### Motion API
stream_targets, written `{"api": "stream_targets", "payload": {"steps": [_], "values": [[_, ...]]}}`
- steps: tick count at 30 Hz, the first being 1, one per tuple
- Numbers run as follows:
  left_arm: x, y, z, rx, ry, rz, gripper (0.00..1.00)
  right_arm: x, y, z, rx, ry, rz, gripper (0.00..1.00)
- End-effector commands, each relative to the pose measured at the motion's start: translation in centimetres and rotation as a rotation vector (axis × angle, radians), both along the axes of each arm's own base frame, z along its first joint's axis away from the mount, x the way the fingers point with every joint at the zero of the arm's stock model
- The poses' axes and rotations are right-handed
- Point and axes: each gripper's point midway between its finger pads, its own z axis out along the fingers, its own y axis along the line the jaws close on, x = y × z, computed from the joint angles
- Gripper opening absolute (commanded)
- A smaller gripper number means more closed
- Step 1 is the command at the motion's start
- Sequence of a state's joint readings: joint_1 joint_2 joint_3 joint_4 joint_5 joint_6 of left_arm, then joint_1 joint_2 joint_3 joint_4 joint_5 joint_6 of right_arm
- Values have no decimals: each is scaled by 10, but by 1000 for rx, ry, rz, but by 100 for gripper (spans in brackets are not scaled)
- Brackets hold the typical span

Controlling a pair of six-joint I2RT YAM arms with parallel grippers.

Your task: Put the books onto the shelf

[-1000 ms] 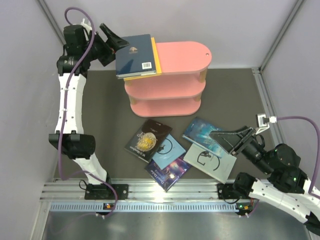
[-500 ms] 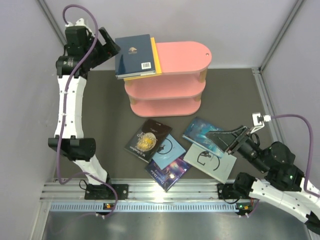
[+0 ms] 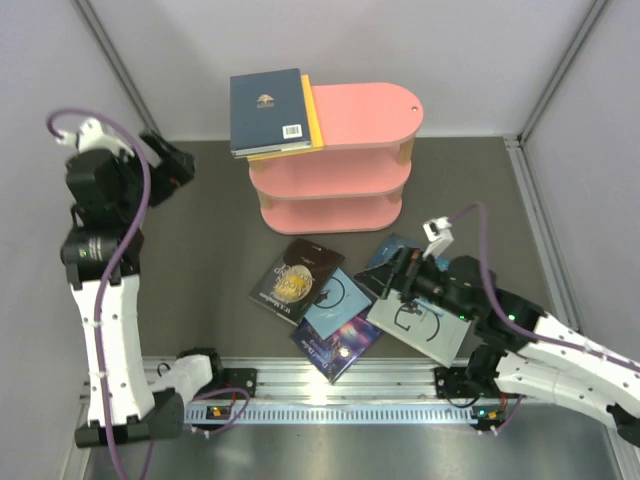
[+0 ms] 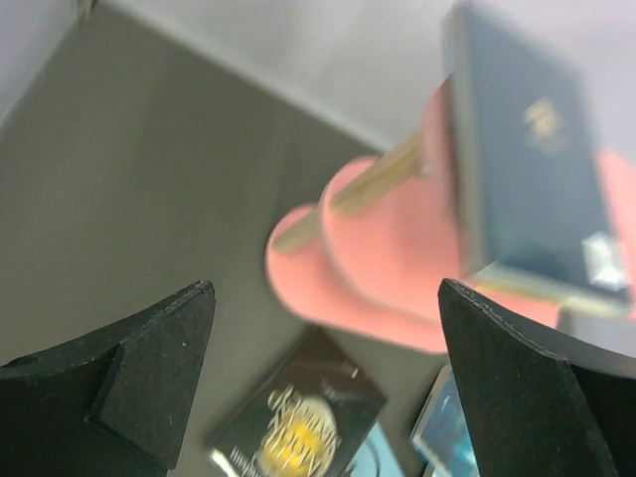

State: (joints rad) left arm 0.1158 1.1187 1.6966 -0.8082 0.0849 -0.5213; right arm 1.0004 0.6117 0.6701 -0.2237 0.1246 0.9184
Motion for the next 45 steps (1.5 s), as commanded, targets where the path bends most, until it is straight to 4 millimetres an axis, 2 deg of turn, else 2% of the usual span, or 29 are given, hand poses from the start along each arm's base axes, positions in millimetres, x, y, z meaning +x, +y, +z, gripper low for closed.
{"api": "stream_targets", "payload": {"steps": [1,2,3,4,5,6,7,8,9,10,11,12,13,14,15,17,18,19,21,22,24,26,33,34,36,37,39,43,45], "values": [[-9,-2,-83,-31,150,2,99,12,28,-37,-116,66,30,100],[-13,-4,-99,-51,171,-2,99,17,32,-39,-133,75,23,100],[-20,-8,-135,-68,225,-12,99,21,36,-44,-150,87,18,100],[-22,-11,-151,-82,248,-26,99,27,43,-62,-199,121,13,100],[-24,-18,-166,-115,270,-54,99,33,46,-60,-204,128,2,100],[-30,-24,-199,-145,336,-71,99,39,48,-65,-222,140,-6,100],[-27,-29,-207,-163,327,-93,99,46,52,-81,-263,169,-15,100],[-29,-37,-218,-204,344,-126,99,59,48,-84,-271,185,-45,100],[-32,-40,-241,-227,386,-132,99,66,47,-91,-283,205,-58,100],[-30,-42,-246,-237,380,-144,99,81,43,-104,-290,241,-80,100],[-34,-46,-263,-255,414,-153,99,88,43,-109,-289,255,-79,100],[-35,-45,-270,-257,425,-150,99,97,42,-124,-306,279,-88,100],[-34,-46,-274,-255,421,-155,99,106,45,-123,-270,284,-68,100],[-37,-47,-287,-264,447,-156,99,111,46,-127,-268,287,-64,100],[-37,-49,-292,-275,455,-167,99,116,49,-139,-282,307,-55,100],[-38,-53,-305,-296,471,-180,99,126,60,-137,-252,286,-31,100],[-39,-55,-310,-308,480,-186,99,129,64,-151,-268,310,-23,99],[-38,-57,-313,-316,482,-194,99,133,73,-145,-238,296,-1,98],[-38,-60,-324,-331,503,-207,99,137,81,-159,-232,325,8,97],[-39,-62,-328,-340,515,-216,99,141,86,-157,-210,316,16,96],[-39,-63,-339,-348,539,-218,99,145,90,-170,-215,340,13,93],[-40,-63,-349,-354,564,-221,99,149,95,-173,-208,337,12,92],[-41,-67,-366,-374,589,-232,99,161,97,-201,-213,366,-40,90],[-40,-67,-367,-373,586,-235,99,164,100,-200,-194,352,-39,89],[-42,-67,-372,-378,599,-234,99,166,103,-212,-188,370,-40,78],[-44,-68,-375,-378,603,-236,99,170,107,-208,-164,352,-36,69],[-45,-67,-377,-372,607,-236,99,173,111,-213,-150,354,-34,60],[-49,-67,-378,-369,612,-237,99,175,113,-213,-142,347,-34,31],[-49,-67,-378,-372,611,-236,99,175,112,-210,-133,334,-36,22]]}}
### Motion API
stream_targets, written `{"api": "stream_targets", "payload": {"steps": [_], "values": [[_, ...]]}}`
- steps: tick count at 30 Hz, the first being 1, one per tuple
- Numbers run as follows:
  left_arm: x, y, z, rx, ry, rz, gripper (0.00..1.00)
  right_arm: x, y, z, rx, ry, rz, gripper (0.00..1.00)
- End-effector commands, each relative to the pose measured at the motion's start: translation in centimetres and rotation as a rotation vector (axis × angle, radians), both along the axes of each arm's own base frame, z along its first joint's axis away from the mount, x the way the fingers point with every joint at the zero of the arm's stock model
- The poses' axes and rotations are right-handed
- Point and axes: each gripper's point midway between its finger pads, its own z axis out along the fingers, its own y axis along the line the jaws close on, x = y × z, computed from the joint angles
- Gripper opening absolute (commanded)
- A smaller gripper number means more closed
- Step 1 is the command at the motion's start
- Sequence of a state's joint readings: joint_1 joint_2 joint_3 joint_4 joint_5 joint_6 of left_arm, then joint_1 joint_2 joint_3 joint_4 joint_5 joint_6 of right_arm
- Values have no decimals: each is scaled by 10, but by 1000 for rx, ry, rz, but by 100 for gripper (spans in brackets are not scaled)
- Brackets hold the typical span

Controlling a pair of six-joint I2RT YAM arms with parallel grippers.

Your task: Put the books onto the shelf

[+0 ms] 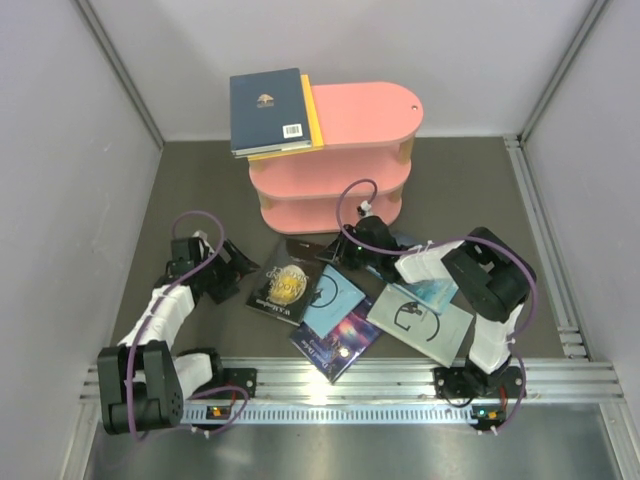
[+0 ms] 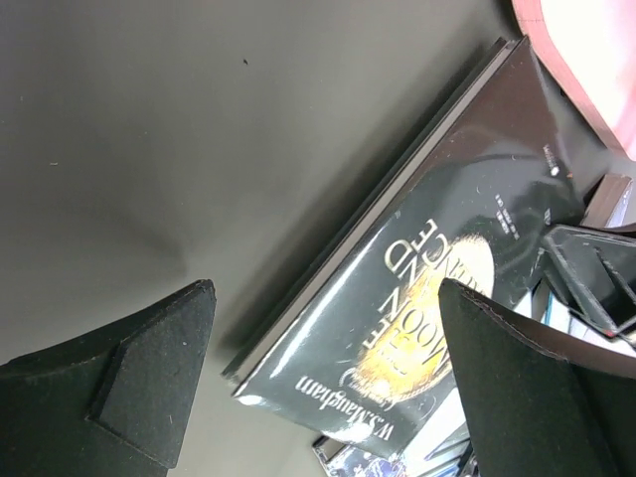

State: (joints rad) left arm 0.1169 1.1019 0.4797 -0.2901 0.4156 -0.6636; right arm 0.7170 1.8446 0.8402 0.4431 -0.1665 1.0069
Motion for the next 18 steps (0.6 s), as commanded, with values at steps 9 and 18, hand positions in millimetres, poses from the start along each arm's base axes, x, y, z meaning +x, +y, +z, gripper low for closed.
{"api": "stream_targets", "payload": {"steps": [9,18], "values": [[11,0,35,14,-142,-7,99,2,12,75,52,-182,110,1],[12,-18,83,-67,-304,-86,99,-29,-11,155,89,-334,146,0]]}}
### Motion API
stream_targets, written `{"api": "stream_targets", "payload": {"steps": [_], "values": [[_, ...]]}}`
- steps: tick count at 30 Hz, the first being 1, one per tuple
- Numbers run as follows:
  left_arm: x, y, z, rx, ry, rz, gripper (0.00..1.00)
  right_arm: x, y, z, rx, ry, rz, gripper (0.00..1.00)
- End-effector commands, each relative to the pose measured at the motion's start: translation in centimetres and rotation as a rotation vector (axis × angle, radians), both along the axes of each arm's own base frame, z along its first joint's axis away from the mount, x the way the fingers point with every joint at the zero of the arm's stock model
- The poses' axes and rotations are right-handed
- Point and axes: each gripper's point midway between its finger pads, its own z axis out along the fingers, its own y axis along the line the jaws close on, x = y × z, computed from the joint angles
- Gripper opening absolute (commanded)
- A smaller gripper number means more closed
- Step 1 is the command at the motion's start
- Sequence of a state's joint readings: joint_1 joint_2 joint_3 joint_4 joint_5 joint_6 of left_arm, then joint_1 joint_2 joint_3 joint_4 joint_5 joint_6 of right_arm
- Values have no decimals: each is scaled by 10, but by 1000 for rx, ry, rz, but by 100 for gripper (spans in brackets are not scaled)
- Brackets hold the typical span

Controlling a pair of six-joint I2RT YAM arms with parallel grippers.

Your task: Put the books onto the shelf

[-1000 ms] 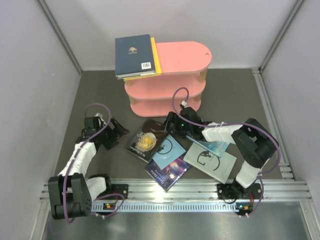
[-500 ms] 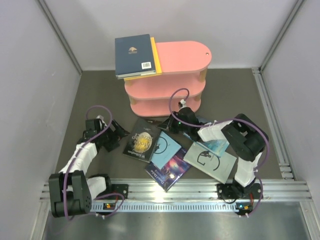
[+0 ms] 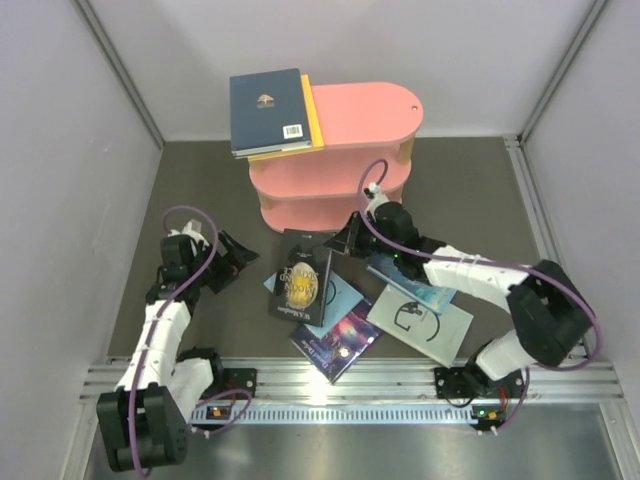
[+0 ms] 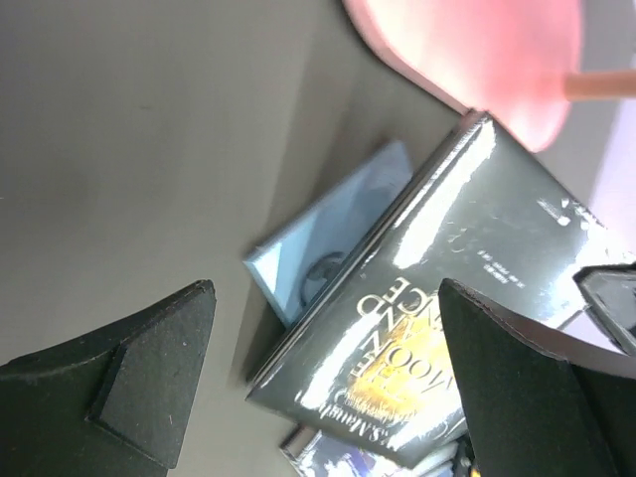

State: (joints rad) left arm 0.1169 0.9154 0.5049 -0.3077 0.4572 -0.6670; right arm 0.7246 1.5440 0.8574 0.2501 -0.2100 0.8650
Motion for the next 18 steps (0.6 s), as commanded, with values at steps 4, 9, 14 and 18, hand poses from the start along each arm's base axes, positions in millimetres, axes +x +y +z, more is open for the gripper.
{"api": "stream_targets", "payload": {"steps": [4,9,14,18], "values": [[-3,-25,43,-97,-196,-126,99,-31,-13,87,148,-166,59,0],[-23,-49,72,-210,-338,-261,99,-56,-30,125,261,-185,56,0],[-34,-55,88,-216,-409,-307,99,-70,-36,151,384,-183,59,0],[-37,-63,95,-258,-450,-352,99,-72,-29,158,442,-168,86,0]]}}
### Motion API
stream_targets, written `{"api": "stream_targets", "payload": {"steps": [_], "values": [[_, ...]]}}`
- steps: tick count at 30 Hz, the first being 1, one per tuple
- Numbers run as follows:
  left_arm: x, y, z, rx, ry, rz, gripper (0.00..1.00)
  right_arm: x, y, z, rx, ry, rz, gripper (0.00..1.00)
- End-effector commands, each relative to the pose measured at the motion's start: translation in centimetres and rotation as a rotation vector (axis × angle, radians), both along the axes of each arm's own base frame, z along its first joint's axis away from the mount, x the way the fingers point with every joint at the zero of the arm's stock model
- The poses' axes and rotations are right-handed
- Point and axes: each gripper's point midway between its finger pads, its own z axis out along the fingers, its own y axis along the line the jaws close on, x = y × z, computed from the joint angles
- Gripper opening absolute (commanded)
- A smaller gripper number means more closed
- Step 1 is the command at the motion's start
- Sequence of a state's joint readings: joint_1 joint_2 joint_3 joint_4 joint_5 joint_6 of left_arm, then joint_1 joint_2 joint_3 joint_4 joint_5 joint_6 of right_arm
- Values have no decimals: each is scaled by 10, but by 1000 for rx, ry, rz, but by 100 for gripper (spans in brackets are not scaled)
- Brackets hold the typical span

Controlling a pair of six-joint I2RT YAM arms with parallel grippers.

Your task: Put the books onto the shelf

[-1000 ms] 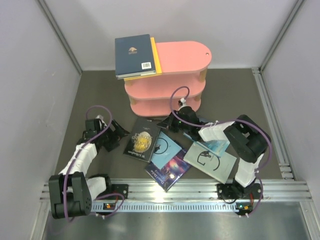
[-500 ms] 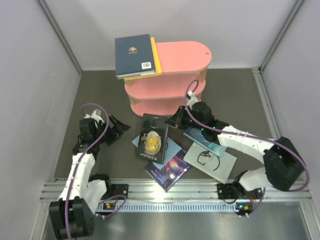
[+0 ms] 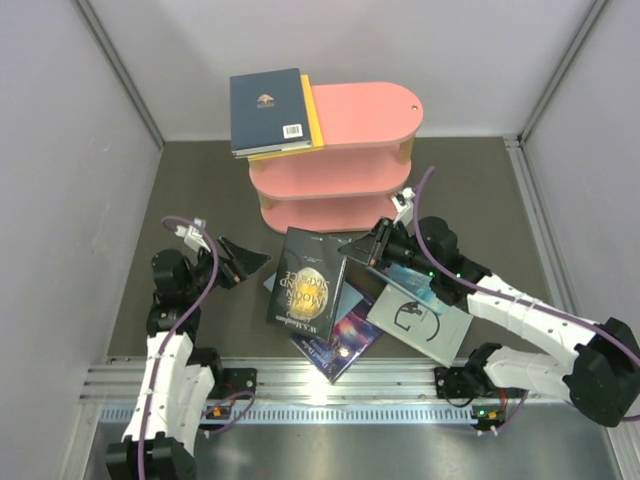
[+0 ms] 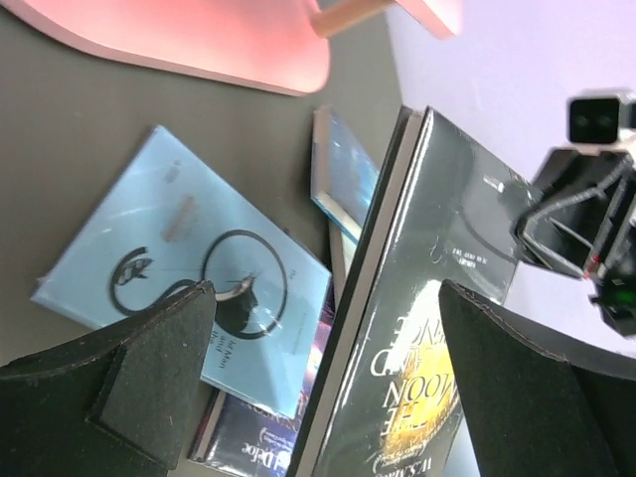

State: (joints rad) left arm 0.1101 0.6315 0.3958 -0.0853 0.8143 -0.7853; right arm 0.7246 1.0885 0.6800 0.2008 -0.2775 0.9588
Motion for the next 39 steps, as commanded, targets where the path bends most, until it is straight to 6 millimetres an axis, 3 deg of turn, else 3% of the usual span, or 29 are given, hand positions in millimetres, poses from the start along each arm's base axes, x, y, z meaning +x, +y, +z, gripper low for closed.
{"api": "stream_targets", "payload": {"steps": [1,4,10,13,14,15,17,22,23,24,25,26,27,30,34,35,39], "values": [[-9,-14,21,-53,-120,-111,99,-7,13,68,240,-74,57,0],[-19,-26,28,-97,-146,-186,95,-3,19,72,299,-65,65,0],[-22,-39,15,-94,-96,-242,77,-3,32,91,425,-59,126,0],[-28,-47,18,-97,-107,-262,54,-2,35,92,447,-51,142,0],[-29,-48,24,-100,-122,-264,42,-2,36,89,448,-44,145,0],[-28,-48,27,-103,-127,-260,22,-2,35,89,450,-47,145,0],[-28,-49,37,-108,-131,-258,2,-4,35,85,446,-39,148,0],[-30,-49,70,-109,-176,-261,0,-8,24,84,411,-44,138,3],[-30,-48,88,-98,-217,-258,0,-6,20,83,398,-46,126,15],[-30,-47,91,-94,-198,-250,0,-7,16,84,382,-65,121,57],[-31,-47,99,-88,-213,-245,0,-11,10,83,358,-57,110,74],[-32,-46,121,-80,-259,-246,0,-7,3,83,338,-61,78,84],[-33,-46,128,-75,-263,-244,0,-6,-4,82,305,-85,55,99],[-36,-44,166,-60,-322,-224,0,-3,-35,84,208,-82,-85,100],[-43,-41,226,-65,-436,-198,0,-26,-85,119,186,-151,-235,100],[-46,-41,252,-77,-484,-200,0,-28,-94,126,190,-173,-269,100],[-42,-42,306,-124,-543,-197,0,-44,-122,141,172,-238,-328,100]]}}
